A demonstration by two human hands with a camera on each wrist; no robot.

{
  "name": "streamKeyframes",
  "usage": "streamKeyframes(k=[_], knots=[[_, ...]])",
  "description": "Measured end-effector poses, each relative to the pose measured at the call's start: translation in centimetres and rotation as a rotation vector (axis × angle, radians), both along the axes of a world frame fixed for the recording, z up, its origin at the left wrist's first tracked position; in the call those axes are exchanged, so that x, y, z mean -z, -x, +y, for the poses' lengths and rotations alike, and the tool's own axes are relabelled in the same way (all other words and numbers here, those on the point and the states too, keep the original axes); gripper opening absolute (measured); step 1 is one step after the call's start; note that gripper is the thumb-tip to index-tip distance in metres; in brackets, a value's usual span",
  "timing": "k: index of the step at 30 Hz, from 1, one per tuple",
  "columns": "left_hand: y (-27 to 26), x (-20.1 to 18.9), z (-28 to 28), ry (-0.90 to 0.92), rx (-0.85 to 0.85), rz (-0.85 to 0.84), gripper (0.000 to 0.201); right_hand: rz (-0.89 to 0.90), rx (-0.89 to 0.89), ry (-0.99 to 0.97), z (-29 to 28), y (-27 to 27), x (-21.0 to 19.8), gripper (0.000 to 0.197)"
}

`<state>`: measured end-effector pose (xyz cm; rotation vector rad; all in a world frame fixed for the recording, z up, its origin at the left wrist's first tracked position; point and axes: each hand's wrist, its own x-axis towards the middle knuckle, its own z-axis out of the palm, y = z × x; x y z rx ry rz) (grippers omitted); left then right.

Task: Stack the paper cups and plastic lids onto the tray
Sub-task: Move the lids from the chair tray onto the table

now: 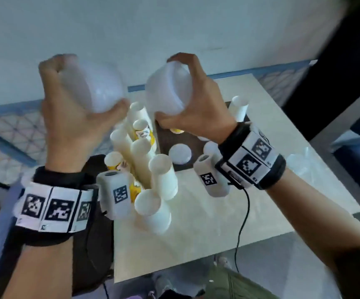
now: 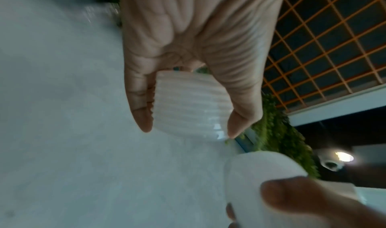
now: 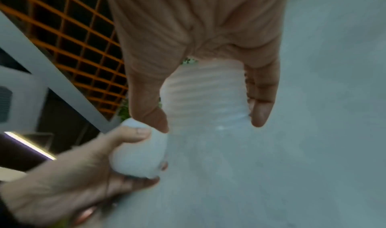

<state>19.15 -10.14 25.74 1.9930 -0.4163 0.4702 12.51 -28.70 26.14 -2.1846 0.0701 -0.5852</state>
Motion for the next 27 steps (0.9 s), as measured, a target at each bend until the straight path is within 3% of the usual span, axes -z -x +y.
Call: streamKeyframes(k=[4,8,11,14,18,27], knots=[[3.5,3.0,-12.4,-0.075,0.264,0.061,0.090,0.134,0.163,0.079,-11.5,4.6,4.3,0.084],[7.7,10.1,-22.7,-0.208,0.480,0.135,0.087,0.380,0.332,0.096,-21.2,10.6,10.8,0.085],[11.3,16.3,-28.1,-0.368,0.608,0.324,0.089,0.572,0.385,0.087,-26.0,15.5,16.4,0.083],[14.4,21.8,-31.4,-0.528,0.669,0.440,0.089,0.755,0.430,0.056,-28.6,19.7,21.2,0.082],[17.4,26.4,-34.5,-0.793,0.703,0.506,0.089,0.891,0.469,0.011,-30.1,22.5,25.9,0.084],[20.3,28.7,-38.7,-0.979,0.702,0.505,0.088,0.908,0.500,0.026,-32.1,22.5,29.2,0.088]])
